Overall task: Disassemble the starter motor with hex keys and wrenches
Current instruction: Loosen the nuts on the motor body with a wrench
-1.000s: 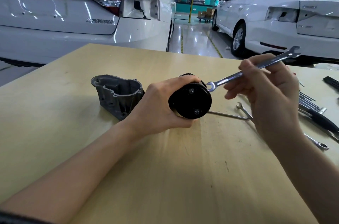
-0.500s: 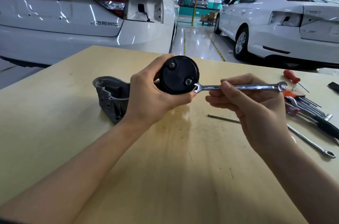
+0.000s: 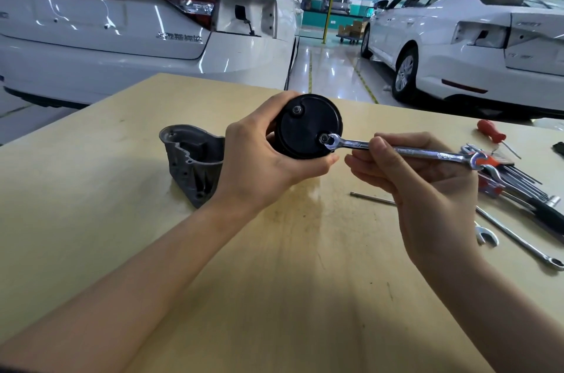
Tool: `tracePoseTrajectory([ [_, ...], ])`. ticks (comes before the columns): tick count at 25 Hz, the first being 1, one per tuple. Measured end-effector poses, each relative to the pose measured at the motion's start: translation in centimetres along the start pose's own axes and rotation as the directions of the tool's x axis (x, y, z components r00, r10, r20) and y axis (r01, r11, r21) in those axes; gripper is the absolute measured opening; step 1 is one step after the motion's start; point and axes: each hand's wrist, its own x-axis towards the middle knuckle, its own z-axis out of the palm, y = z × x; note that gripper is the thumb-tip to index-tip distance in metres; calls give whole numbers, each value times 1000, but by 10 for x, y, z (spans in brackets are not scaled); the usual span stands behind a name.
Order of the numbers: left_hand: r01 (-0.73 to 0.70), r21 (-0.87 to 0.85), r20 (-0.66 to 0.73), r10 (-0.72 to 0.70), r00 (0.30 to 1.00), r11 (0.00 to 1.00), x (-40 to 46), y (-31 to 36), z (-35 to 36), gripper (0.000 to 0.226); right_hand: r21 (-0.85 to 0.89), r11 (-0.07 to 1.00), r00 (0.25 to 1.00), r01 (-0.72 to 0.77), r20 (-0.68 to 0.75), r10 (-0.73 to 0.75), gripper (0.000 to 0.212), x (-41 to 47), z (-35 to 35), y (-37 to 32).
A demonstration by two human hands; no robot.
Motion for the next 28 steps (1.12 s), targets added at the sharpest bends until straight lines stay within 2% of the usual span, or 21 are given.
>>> tracePoseTrajectory([
  [10, 31, 23, -60, -30, 998, 999, 1, 4, 2, 60, 115, 987, 990, -113, -76, 122, 3, -9, 11, 6],
  [16, 66, 19, -95, -64, 993, 998, 3, 6, 5, 60, 253, 935, 966, -247, -5, 257, 8, -8, 15, 5],
  [21, 78, 24, -115, -74, 991, 997, 4, 6, 4, 59, 179, 961, 976, -211, -11, 217, 7, 0, 7, 0],
  [24, 76, 34, -117, -72, 991, 997, 4, 7, 3, 60, 230, 939, 963, -257, 140, 229, 14, 10, -6, -8],
  [26, 80, 36, -121, -76, 990, 996, 4, 6, 3, 60, 333, 893, 929, -304, 312, 200, 39, 15, -17, -19],
  [28, 93, 30, -129, -88, 988, 995, 4, 7, 3, 59, 405, 847, 901, -345, 397, 177, 53, 17, -20, -26],
])
